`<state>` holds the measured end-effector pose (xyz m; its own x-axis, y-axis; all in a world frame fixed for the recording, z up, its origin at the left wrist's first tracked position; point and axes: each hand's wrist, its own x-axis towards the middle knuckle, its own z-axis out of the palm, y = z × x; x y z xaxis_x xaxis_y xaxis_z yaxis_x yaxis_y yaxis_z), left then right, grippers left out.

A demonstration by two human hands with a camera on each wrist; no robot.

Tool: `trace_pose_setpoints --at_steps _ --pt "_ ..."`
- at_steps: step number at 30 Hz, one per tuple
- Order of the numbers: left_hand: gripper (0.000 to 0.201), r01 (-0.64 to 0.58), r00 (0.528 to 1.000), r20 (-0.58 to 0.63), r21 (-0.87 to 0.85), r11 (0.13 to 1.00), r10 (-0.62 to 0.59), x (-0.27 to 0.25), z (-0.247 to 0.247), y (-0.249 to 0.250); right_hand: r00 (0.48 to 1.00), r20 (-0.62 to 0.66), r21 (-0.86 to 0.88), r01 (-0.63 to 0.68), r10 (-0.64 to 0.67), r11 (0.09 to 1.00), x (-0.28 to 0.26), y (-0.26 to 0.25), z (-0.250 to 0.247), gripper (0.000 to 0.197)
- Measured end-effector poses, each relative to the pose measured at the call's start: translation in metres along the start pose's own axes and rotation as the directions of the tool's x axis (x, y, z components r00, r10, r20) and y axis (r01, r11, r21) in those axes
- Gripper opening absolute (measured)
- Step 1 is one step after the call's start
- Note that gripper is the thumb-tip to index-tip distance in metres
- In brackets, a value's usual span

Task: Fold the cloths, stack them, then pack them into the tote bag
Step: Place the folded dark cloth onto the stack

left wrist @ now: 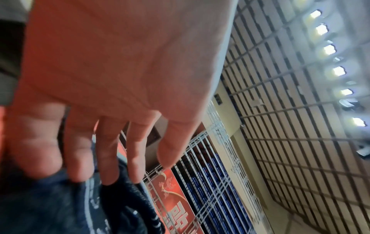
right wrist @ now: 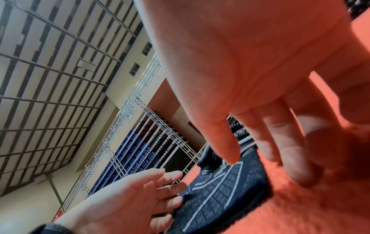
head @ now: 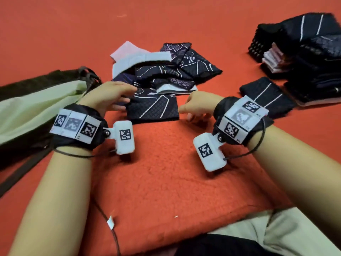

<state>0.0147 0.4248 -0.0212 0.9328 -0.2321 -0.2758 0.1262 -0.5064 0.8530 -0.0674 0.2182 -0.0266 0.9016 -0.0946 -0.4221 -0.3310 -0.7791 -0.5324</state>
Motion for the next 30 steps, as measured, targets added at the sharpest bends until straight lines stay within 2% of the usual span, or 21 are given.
trace_pose_setpoints --at_steps 3,5,8,12,14,16,18,20,22,25,27,30 --pt "0.010 0.059 0.998 0.018 -0.155 0.986 -0.056 -0.002 0.004 -0.018 0.998 0.063 0.022 -0.014 0.012 1.000 0.009 -0.008 0.009 0.030" --pt "0.018 0.054 0.998 0.004 -0.255 0.965 -0.055 -0.001 0.007 -0.027 0.999 0.048 0.091 -0.031 0.026 0.995 0.013 -0.013 0.014 0.033" --pt "0.020 0.025 0.999 -0.023 -0.320 0.947 -0.034 0.004 0.011 -0.035 0.999 0.024 0.252 -0.052 0.048 0.966 0.017 -0.017 0.021 0.034" --pt "0.016 0.009 0.997 -0.073 -0.337 0.941 -0.035 0.011 0.017 -0.040 0.998 0.045 0.274 -0.062 0.051 0.960 0.021 -0.021 0.025 0.027" --pt "0.015 0.014 1.000 -0.012 -0.332 0.943 -0.019 0.013 0.020 -0.040 0.999 -0.014 0.289 -0.036 0.041 0.957 0.021 -0.023 0.023 0.023" --pt "0.015 0.013 0.999 0.034 -0.313 0.950 -0.003 0.012 0.020 -0.040 0.991 -0.129 0.314 0.014 0.028 0.949 0.020 -0.025 0.017 0.021" --pt "0.017 0.014 0.998 0.063 -0.298 0.954 0.005 0.011 0.021 -0.040 0.955 -0.297 0.291 0.106 -0.016 0.951 0.018 -0.026 0.007 0.025" --pt "0.015 0.021 0.995 0.097 -0.292 0.956 0.008 0.010 0.024 -0.041 0.897 -0.433 0.238 0.211 -0.091 0.948 0.013 -0.028 -0.004 0.026" --pt "0.012 0.024 0.995 0.102 -0.311 0.950 0.008 0.008 0.027 -0.041 0.846 -0.515 0.260 0.304 -0.135 0.917 0.006 -0.032 -0.014 0.022" --pt "0.022 0.039 0.995 0.104 -0.377 0.925 0.001 0.004 0.030 -0.036 0.798 -0.580 0.349 0.426 -0.164 0.835 -0.002 -0.036 -0.023 0.014" --pt "0.026 0.063 0.992 0.125 -0.475 0.878 -0.004 0.003 0.035 -0.034 0.803 -0.574 0.453 0.475 -0.160 0.754 -0.008 -0.035 -0.025 0.016" --pt "0.022 0.089 0.990 0.139 -0.623 0.777 -0.002 -0.003 0.047 -0.027 0.839 -0.516 0.607 0.499 -0.170 0.619 -0.018 -0.027 -0.027 0.018"
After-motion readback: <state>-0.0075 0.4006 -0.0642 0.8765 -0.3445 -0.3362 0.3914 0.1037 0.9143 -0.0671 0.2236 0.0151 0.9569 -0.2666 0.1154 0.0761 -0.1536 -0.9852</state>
